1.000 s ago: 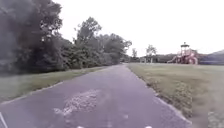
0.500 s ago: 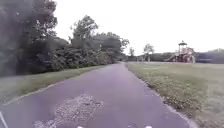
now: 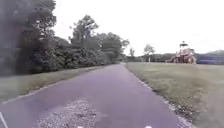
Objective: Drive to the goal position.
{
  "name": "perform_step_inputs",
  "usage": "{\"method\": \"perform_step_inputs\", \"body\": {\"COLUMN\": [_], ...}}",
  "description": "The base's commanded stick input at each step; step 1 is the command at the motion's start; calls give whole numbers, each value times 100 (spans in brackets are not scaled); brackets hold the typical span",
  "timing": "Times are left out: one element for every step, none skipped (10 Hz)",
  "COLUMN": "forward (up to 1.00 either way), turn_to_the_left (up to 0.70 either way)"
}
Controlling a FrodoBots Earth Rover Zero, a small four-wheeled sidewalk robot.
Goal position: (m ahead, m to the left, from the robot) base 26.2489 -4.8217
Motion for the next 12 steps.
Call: {"method": "perform_step_inputs", "body": {"forward": [70, 70, 70, 70, 70, 70, 70, 70, 70, 70, 70, 70], "turn_to_the_left": [0, 0, 0, 0, 0, 0, 0, 0, 0, 0, 0, 0]}}
